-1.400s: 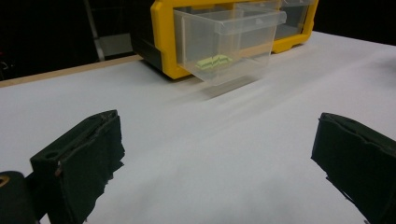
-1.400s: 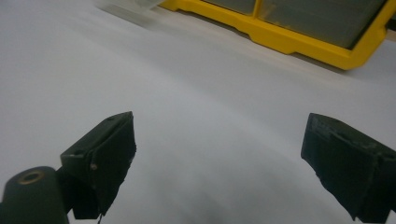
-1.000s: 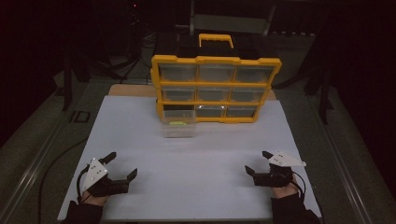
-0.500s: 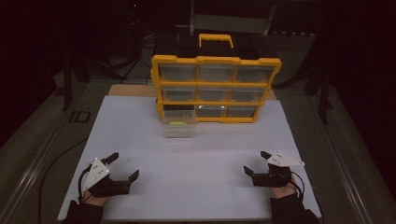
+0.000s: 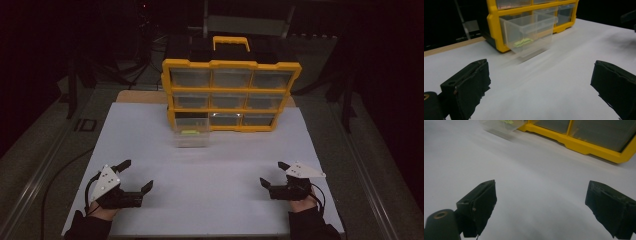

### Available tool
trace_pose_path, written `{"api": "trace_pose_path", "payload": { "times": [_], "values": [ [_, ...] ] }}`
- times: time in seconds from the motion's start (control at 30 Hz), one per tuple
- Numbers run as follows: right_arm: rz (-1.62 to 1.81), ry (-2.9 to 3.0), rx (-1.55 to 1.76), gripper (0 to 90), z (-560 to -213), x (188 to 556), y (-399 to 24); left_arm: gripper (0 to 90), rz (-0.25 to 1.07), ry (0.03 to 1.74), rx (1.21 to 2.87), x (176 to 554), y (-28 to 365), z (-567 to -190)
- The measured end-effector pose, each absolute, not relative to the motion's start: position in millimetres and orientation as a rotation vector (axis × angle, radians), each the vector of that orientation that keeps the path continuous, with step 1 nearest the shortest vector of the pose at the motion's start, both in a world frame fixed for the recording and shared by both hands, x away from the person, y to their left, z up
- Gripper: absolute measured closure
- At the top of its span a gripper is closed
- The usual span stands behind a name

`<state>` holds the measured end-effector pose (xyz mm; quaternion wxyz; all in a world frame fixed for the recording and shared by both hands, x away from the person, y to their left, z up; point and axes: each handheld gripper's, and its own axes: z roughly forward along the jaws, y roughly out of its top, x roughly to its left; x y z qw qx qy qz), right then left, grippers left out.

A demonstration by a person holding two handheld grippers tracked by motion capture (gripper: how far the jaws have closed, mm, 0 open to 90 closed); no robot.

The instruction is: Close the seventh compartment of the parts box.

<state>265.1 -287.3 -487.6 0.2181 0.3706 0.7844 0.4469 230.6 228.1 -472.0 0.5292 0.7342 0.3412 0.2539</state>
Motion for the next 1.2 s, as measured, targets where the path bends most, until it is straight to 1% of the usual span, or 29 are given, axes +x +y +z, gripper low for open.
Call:
{"api": "trace_pose_path", "payload": {
  "times": [0.13,0.33,0.47,0.8,0.93,1.03,1.2],
  "values": [
    [1.238,2.169,1.025,10.1,-486.9,264.7,-287.0,1.6,0.597,0.801,1.761,232.0,225.9,-461.5],
    [1.244,2.167,1.023,10.1,-486.0,264.5,-286.9,1.6,0.586,0.783,1.77,235.7,221.5,-431.2],
    [1.247,2.168,1.018,10.1,-485.8,264.6,-286.8,1.6,0.549,0.775,1.764,239.6,219.5,-416.6],
    [1.243,2.178,1.015,10.1,-486.4,265.4,-285.2,1.6,0.547,0.731,1.791,253.9,204.7,-381.3],
    [1.242,2.182,1.008,10.1,-486.9,265.3,-284.4,1.6,0.566,0.708,1.818,259.4,197.5,-372.1],
    [1.246,2.179,1.008,10.1,-486.5,265.2,-284.4,1.7,0.57,0.735,1.835,265.4,191.5,-367.8],
    [1.247,2.182,1.005,10.1,-486.7,265.4,-284.4,2.7,0.587,0.751,1.854,271.2,178.7,-369.9]
  ]
}}
